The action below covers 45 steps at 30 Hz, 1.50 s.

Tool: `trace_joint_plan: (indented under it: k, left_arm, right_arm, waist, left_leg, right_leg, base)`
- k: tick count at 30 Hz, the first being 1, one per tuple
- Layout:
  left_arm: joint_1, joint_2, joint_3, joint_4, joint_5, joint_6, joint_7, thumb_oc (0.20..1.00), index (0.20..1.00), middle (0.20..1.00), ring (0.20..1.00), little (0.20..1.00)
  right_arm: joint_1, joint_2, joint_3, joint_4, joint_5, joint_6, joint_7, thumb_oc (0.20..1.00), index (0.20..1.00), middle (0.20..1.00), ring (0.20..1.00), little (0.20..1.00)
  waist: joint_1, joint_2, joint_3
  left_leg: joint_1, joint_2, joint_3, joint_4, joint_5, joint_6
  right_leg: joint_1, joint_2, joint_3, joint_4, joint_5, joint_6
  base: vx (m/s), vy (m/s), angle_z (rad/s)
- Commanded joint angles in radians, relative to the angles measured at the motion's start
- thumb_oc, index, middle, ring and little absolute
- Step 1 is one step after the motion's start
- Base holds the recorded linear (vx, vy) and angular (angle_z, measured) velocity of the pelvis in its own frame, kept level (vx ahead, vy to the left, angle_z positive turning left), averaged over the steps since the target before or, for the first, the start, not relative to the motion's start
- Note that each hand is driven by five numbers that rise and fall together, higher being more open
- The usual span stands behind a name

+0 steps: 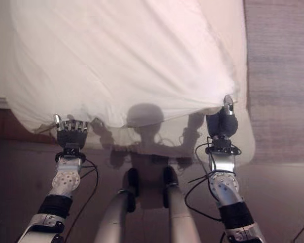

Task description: Make the bed

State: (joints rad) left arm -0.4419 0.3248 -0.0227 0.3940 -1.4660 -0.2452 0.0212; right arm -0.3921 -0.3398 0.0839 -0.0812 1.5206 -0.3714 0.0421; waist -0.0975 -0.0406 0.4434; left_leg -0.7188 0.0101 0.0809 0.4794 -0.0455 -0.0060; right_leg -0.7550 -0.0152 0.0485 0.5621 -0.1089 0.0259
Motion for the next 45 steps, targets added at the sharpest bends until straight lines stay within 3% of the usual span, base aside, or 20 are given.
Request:
trace_joint_plan:
  k: [1,9,14,20,25,34,39,45]
  left_arm:
    - [0.109,-0.067,-0.087,-0.026,0.073,0.054,-0.041,1.0,1.0,1.0,1.0,1.0]
    - [0.28,-0.054,-0.249,-0.139,0.073,0.178,-0.12,1.0,1.0,1.0,1.0,1.0]
    - [0.343,-0.004,-0.38,-0.19,0.092,0.271,-0.187,1.0,1.0,1.0,1.0,1.0]
    - [0.303,0.076,-0.605,-0.244,0.117,0.406,-0.304,1.0,1.0,1.0,1.0,1.0]
    - [0.205,0.053,-0.714,-0.255,0.109,0.46,-0.376,1.0,1.0,1.0,1.0,1.0]
    - [0.005,-0.115,-0.787,-0.244,0.043,0.396,-0.343,1.0,1.0,1.0,1.0,1.0]
    - [-0.047,-0.196,-0.712,-0.23,-0.003,0.324,-0.318,1.0,1.0,1.0,1.0,1.0]
    - [-0.05,-0.204,-0.633,-0.242,-0.019,0.29,-0.328,1.0,1.0,1.0,1.0,1.0]
  right_arm:
    - [0.056,-0.045,-0.048,-0.162,-0.051,-0.061,0.075,0.2,0.2,0.2,0.2,0.2]
    - [0.041,-0.066,-0.005,-0.227,-0.036,-0.037,0.109,0.2,0.2,0.2,0.2,0.2]
    - [0.03,-0.063,0.036,-0.256,-0.015,-0.021,0.142,0.2,0.2,0.2,0.2,0.2]
    - [0.021,-0.058,0.114,-0.291,0.018,-0.02,0.165,0.2,0.2,0.2,0.2,0.2]
    - [0.022,-0.045,0.165,-0.293,0.035,-0.016,0.17,0.2,0.2,0.2,0.2,0.2]
    - [0.016,0.003,0.231,-0.286,0.059,-0.041,0.15,0.2,0.2,0.2,0.2,0.2]
    - [0.027,0.02,0.234,-0.293,0.055,-0.057,0.136,0.2,0.2,0.2,0.2,0.2]
    - [0.047,0.021,0.206,-0.297,0.054,-0.064,0.137,0.2,0.2,0.2,0.2,0.2]
  waist:
    - [-0.03,0.048,-0.074]
    - [-0.021,0.047,-0.057]
    - [-0.017,0.045,-0.046]
    - [-0.027,0.036,-0.045]
    - [-0.04,0.022,-0.055]
    - [-0.063,0.003,-0.082]
    - [-0.076,-0.006,-0.094]
    - [-0.078,-0.01,-0.102]
  left_leg:
    - [0.003,-0.018,0.012,-0.007,-0.019,-0.021]
    - [0.006,-0.024,0.006,-0.016,-0.01,-0.016]
    - [0.013,-0.024,0.003,-0.02,-0.009,-0.014]
    - [0.015,-0.022,0.0,-0.016,-0.01,-0.016]
    - [0.01,-0.02,-0.002,-0.008,-0.013,-0.02]
    - [0.003,-0.014,0.003,-0.003,-0.019,-0.023]
    - [-0.003,-0.008,0.008,0.001,-0.02,-0.024]
    - [-0.008,-0.006,0.01,0.008,-0.02,-0.026]
  right_leg:
    - [0.006,0.01,0.002,-0.111,0.095,0.08]
    - [0.017,0.009,0.001,-0.125,0.104,0.08]
    - [0.023,0.009,0.001,-0.127,0.105,0.08]
    - [0.026,0.01,-0.001,-0.123,0.102,0.079]
    - [0.022,0.012,0.001,-0.118,0.101,0.08]
    - [0.008,0.021,0.009,-0.108,0.101,0.079]
    - [0.0,0.03,0.016,-0.102,0.1,0.078]
    - [-0.004,0.031,0.015,-0.099,0.1,0.076]
  base:
    - [0.0,0.0,0.0]
    - [0.0,-0.004,0.0]
    - [0.0,0.0,0.0]
    - [0.0,0.0,0.0]
    - [0.0,-0.014,0.01]
    - [0.0,-0.001,0.0]
    - [0.0,-0.006,-0.02]
    - [0.0,-0.006,-0.03]
